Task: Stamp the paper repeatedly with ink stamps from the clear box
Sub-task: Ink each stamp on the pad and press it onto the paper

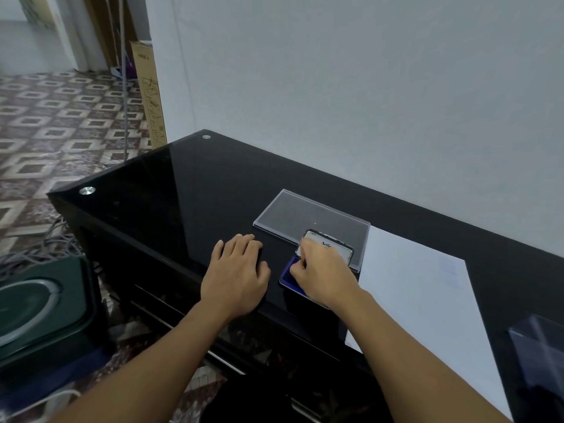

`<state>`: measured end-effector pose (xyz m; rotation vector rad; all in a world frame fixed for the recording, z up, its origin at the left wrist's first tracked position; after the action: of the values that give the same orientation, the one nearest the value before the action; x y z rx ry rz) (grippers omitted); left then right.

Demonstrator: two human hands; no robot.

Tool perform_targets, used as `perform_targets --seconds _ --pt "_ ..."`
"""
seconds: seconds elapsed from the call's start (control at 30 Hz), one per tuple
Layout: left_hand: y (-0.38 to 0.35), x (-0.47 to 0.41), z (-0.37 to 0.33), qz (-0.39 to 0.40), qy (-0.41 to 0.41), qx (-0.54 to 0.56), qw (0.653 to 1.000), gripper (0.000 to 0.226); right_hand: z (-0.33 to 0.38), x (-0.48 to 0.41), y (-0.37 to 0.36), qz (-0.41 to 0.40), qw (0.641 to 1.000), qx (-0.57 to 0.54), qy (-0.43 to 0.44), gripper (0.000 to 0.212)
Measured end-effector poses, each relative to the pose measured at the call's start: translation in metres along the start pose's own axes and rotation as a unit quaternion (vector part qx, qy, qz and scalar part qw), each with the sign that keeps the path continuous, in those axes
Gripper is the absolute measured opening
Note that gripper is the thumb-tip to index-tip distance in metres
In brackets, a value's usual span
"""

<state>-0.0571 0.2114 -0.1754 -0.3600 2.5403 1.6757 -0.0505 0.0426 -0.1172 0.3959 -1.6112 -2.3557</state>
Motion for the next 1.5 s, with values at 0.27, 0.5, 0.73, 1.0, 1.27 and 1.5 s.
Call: perform_targets --seconds 0.27,0.5,0.73,1.0,1.27,1.5 --pt "0.0 0.001 -0.001 -0.001 0.003 -0.003 1.0 0.043 0.002 -0.009 0.007 0.021 1.0 -0.008 -0.01 0.025" --pt "-0.001 0.0 -0.001 0.003 0.003 -0.012 1.0 0.044 0.006 0.006 -0.001 -0.023 1.0 0.005 -0.008 0.01" --pt "-0.001 0.001 -0.001 0.003 0.005 -0.009 1.0 0.043 0.006 0.001 0.001 0.003 1.0 0.001 -0.013 0.011" --pt "0.0 0.002 -0.001 0.005 0.004 -0.004 1.0 0.043 0.006 0.002 -0.001 -0.008 1.0 0.005 -0.02 0.006" --pt "0.0 0.002 -0.001 0.004 0.003 -0.005 1.0 0.044 0.009 0.01 -0.003 -0.03 1.0 0.005 -0.005 0.007" --pt "-0.001 0.001 -0.001 0.005 0.006 -0.011 1.0 0.045 0.005 -0.002 0.0 -0.005 1.0 0.005 -0.024 0.013"
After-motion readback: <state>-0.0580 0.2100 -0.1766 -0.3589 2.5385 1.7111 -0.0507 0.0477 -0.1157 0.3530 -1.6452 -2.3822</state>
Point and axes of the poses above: each hand's wrist, its own x-axis away from the middle knuckle, its own y-axis out of the back of the hand, z = x × y, the point moved 1 cm from there along -x, towards the middle knuckle, and after that the axes turned 12 degrees about y, right-handed, at the moved point
